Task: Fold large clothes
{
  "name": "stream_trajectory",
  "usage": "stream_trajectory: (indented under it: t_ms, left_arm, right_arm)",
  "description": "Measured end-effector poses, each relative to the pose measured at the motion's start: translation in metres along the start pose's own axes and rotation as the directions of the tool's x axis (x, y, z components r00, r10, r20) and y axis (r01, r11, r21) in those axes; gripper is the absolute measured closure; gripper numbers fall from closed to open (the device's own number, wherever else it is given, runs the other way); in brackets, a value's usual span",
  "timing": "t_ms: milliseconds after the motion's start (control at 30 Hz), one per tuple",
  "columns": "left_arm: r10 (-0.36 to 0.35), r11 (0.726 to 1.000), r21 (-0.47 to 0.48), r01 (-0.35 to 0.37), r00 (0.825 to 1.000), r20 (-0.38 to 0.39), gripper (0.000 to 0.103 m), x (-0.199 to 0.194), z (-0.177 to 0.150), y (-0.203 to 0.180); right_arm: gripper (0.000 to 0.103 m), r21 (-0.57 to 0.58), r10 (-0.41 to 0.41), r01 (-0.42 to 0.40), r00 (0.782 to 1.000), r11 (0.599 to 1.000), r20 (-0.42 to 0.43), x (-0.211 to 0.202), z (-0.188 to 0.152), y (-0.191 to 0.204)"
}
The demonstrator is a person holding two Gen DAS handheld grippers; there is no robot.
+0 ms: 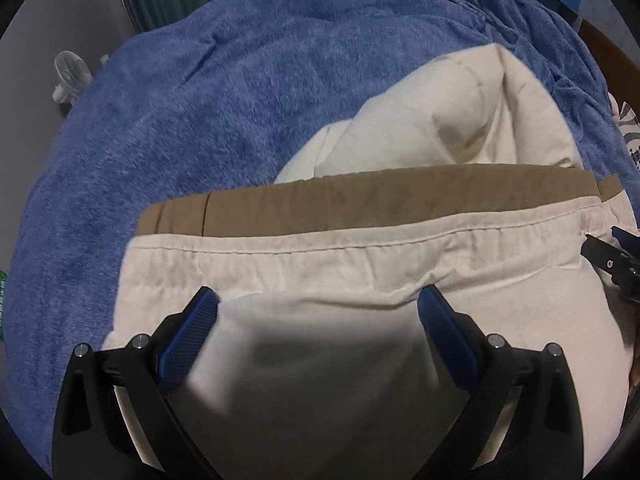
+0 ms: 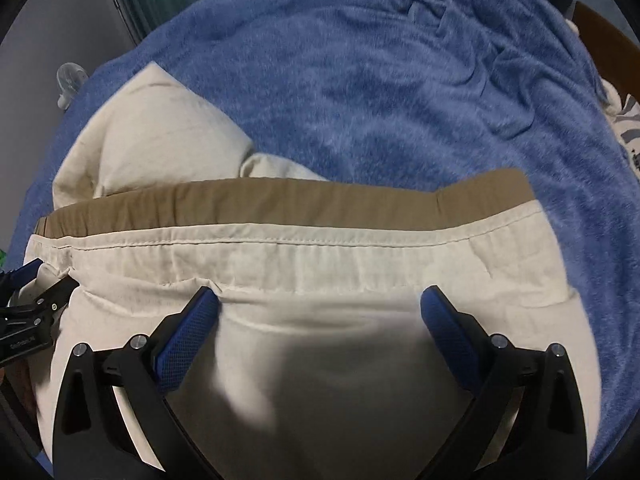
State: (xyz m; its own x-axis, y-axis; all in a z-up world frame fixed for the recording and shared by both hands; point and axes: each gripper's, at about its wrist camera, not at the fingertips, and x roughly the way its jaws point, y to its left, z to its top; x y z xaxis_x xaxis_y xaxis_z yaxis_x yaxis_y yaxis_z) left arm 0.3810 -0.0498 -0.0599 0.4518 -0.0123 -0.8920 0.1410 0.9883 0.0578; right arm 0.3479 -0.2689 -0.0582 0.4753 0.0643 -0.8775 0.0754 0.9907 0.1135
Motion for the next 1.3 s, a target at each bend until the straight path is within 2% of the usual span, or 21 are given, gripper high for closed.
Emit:
stream_trajectory:
  t_ms: [133, 300, 533, 1300]
  left_arm:
    - [-0.023, 1.000, -0.004, 0.023, 0.999, -0.032, 0.006, 0.016, -0.005, 0.006]
    - [0.022, 0.999, 0.025, -0.021, 0.999, -0.036, 0.005, 0.024, -0.010, -0.003]
    - [0.008, 0.999, 0.031, -0.006, 0.997, -0.073, 0.005, 0.033, -0.010, -0.002]
    - [-0.033, 0.999, 0.008, 0.034, 0.997, -0.065, 0.005, 0.043, -0.012, 0.006]
  right_arm:
    - [0.006, -0.013, -0.022, 0.022, 0.999, 1.000, -0.028, 0.012, -0.004, 0.003]
    - [0.006, -0.016, -0.045, 0.044, 0.999, 0.999, -0.029, 0.020, -0.012, 0.005]
    - [0.006, -0.015, -0.046, 0.045, 0.997, 0.999, -0.060, 0.026, -0.015, 0.005]
    - [0.006, 0.002, -0.026, 0.026, 0.998, 1.000, -0.063, 0.040, -0.014, -0.001]
